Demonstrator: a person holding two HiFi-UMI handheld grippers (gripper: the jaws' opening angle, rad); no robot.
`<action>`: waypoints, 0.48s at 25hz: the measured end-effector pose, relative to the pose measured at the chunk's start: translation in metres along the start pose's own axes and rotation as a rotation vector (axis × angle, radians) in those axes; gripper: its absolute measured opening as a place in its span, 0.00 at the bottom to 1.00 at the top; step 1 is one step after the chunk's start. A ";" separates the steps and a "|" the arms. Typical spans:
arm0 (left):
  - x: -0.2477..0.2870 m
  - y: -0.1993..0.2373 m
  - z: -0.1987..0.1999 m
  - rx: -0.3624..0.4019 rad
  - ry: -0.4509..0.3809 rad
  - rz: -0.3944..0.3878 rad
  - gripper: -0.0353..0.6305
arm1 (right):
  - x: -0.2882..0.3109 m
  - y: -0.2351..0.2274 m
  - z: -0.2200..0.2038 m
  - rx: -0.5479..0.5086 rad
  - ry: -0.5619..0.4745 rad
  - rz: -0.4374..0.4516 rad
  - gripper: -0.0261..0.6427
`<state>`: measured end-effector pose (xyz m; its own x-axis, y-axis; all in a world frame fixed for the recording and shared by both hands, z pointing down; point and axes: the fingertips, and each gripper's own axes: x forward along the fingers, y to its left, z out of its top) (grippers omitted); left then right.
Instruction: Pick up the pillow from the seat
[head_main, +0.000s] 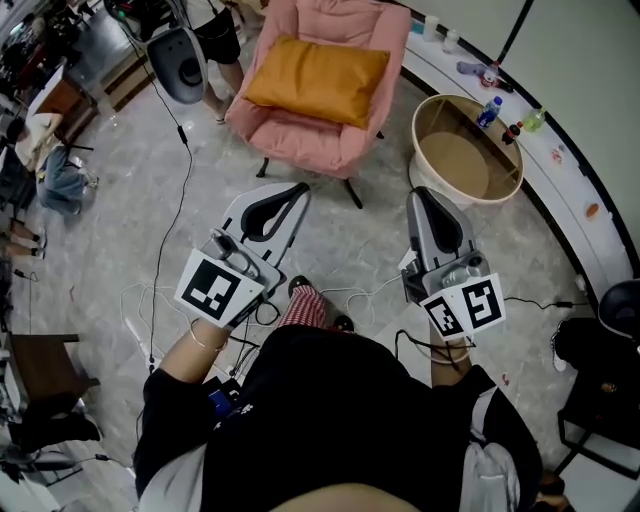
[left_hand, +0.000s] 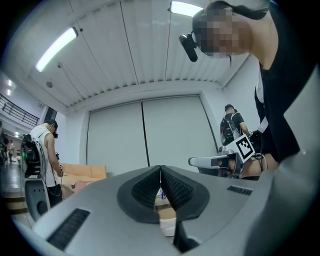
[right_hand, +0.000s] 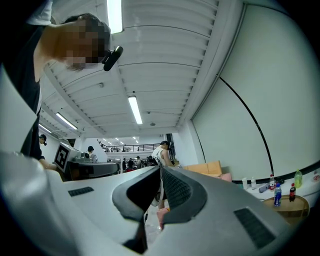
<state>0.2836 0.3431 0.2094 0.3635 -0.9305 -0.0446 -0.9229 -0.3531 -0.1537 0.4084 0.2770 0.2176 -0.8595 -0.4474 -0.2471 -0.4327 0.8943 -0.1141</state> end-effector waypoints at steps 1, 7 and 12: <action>0.001 0.002 -0.001 -0.002 -0.001 -0.001 0.07 | 0.002 0.000 0.000 -0.003 0.003 0.001 0.07; 0.013 0.016 -0.004 -0.003 -0.008 -0.010 0.07 | 0.016 -0.010 0.000 -0.009 0.004 -0.007 0.07; 0.017 0.035 -0.004 -0.002 -0.021 -0.011 0.07 | 0.035 -0.013 -0.002 -0.011 0.001 -0.004 0.07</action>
<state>0.2571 0.3144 0.2070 0.3762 -0.9243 -0.0641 -0.9191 -0.3636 -0.1518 0.3830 0.2494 0.2125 -0.8578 -0.4513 -0.2460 -0.4393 0.8922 -0.1048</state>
